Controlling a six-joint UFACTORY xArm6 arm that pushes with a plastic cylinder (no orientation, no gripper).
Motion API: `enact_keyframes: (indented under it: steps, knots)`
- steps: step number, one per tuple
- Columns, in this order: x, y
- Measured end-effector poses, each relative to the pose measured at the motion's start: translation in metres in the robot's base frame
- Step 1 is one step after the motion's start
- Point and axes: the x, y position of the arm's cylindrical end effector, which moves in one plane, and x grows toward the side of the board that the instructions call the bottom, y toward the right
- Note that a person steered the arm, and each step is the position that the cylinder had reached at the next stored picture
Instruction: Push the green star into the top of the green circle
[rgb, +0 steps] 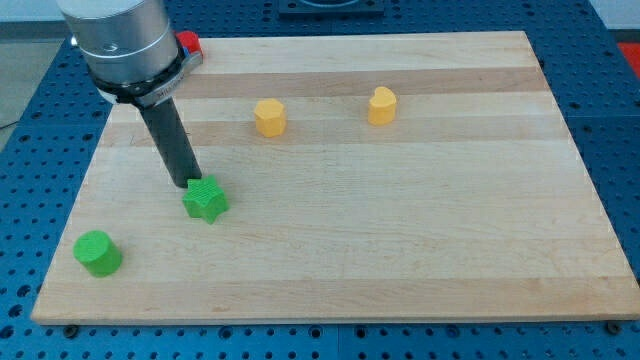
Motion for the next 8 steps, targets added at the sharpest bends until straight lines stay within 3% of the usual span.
enact_keyframes:
  steps: [2,3,5,6,8]
  knots:
    - [0.002,0.093]
    - [0.015,0.082]
    - [0.019,-0.011]
    - [0.019,-0.018]
    - [0.033,0.096]
